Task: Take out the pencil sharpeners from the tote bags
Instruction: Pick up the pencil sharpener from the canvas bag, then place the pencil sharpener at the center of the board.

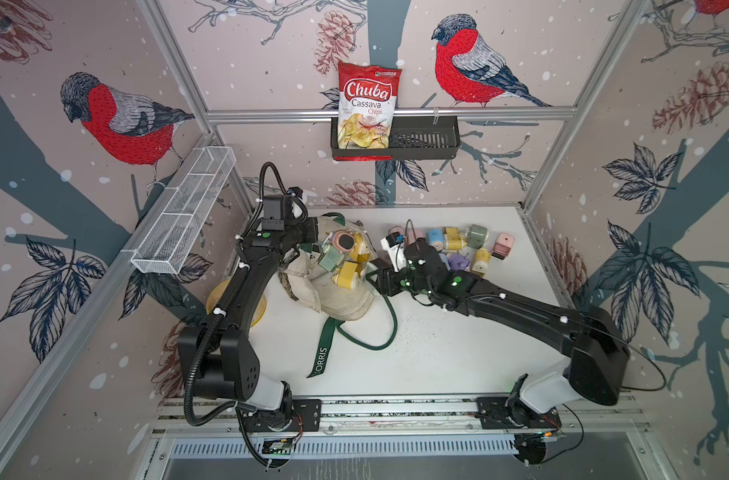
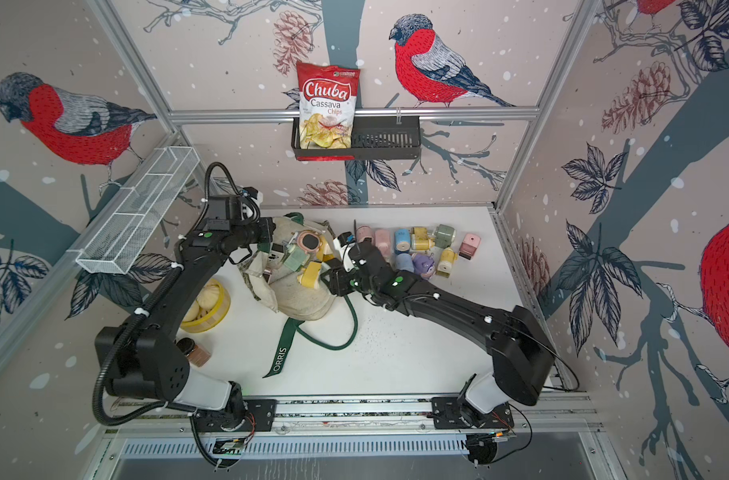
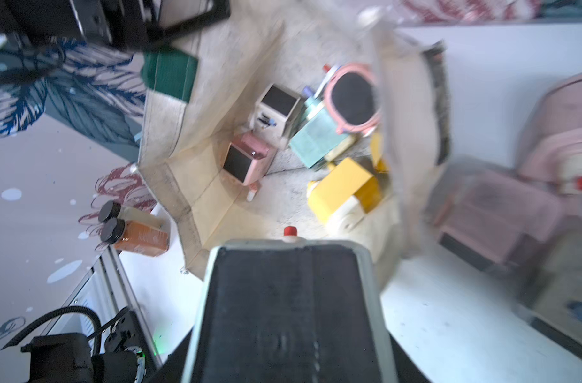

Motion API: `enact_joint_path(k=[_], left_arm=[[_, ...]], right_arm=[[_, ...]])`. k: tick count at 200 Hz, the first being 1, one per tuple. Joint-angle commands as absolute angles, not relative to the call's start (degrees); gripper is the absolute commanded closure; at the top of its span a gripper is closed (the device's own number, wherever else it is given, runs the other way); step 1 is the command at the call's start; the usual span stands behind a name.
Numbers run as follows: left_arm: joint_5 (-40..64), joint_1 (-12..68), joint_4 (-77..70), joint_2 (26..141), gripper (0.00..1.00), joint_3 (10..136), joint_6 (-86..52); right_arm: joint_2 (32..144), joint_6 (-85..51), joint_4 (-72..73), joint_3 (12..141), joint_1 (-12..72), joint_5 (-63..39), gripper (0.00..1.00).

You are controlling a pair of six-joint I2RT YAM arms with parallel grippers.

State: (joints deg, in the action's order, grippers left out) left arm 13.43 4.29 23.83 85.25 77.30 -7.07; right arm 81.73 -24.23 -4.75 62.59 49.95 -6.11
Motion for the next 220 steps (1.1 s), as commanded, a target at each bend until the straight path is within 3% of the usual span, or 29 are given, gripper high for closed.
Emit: enact_joint_path(k=[1, 59, 100, 157, 220], left_arm=[[13.36, 4.22, 21.02, 84.4, 1.0, 77.6, -7.14], [13.39, 4.22, 21.05, 84.29, 1.0, 77.68, -7.21], [13.06, 4.05, 21.01, 83.94, 1.0, 77.68, -7.29], [12.9, 3.89, 20.82, 83.69, 1.0, 77.41, -7.39], [12.95, 3.69, 20.66, 83.14, 1.0, 77.32, -7.47]], right_arm=[[74.82, -24.46, -4.8, 59.49, 45.82, -5.32, 0.68], [57.92, -25.49, -7.98, 51.36, 27.64, -4.08, 0.68], [53.16, -26.93, -9.57, 47.64, 13.82, -3.55, 0.68], [55.03, -32.21, -9.45, 45.0, 0.43, 2.53, 0.68], [62.09, -33.58, -4.26, 41.59, -5.08, 6.16, 0.68]])
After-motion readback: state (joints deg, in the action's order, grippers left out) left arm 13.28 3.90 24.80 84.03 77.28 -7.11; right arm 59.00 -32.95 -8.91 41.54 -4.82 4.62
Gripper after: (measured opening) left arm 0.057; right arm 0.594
